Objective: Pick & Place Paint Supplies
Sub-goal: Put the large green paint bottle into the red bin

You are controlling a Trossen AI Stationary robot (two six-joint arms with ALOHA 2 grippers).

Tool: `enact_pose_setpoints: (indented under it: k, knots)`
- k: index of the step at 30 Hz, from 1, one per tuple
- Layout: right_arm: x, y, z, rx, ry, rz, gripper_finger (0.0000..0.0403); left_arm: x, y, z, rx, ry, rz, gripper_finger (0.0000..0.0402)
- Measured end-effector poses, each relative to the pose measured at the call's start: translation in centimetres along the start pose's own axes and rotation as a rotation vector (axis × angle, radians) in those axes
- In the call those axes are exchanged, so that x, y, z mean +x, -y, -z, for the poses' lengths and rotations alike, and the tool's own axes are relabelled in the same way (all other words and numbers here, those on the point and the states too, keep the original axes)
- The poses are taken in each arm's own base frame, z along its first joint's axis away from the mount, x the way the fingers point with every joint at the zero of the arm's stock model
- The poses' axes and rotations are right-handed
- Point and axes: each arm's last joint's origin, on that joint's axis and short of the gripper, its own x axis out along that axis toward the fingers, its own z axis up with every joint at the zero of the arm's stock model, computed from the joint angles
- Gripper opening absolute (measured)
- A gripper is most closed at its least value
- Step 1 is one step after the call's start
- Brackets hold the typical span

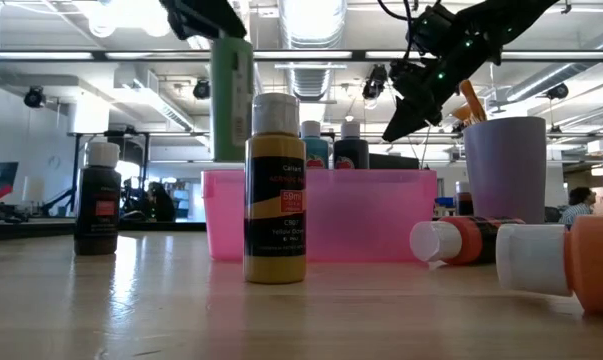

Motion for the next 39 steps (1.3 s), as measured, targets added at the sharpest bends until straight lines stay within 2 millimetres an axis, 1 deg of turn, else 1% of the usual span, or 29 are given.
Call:
enact_pose_setpoints:
  k: [5,9,12,16,21,30,33,39]
  knots:
    - [0.3,0.2,0.1,0.003,0.039,0.019,0.0133,1.0,-2.7,-1.1,-0.04,0.045,0.058,0.0126]
    - [0.7,0.3,0.8,0.007,0.058,0.025,0.0137,1.5,-3.8,-1.4,-0.047,0.062,0.056,0.0126]
    - [1.0,0.4,1.4,0.005,0.055,0.03,0.0139,2.2,-4.2,-1.3,-0.044,0.046,0.04,0.0126]
    - [1.3,0.6,1.9,0.008,0.06,0.037,0.0144,3.8,-4.4,-1.2,-0.033,0.024,0.03,0.0126]
    - [1.4,0.7,2.3,0.01,0.051,0.041,0.0149,6.2,-5.1,-0.4,-0.04,-0.05,-0.005,0.0126]
    - [1.4,0.7,2.2,-0.001,0.053,0.041,0.0156,8.7,-6.6,0.2,-0.051,-0.101,-0.046,0.0126]
    - [1.4,0.7,2.2,-0.001,0.053,0.04,0.0152,9.4,-6.8,0.5,-0.045,-0.113,-0.041,0.0126]
    - [1.4,0.7,2.2,-0.001,0.054,0.04,0.013,11.1,-7.0,1.0,-0.042,-0.14,-0.036,0.0126]
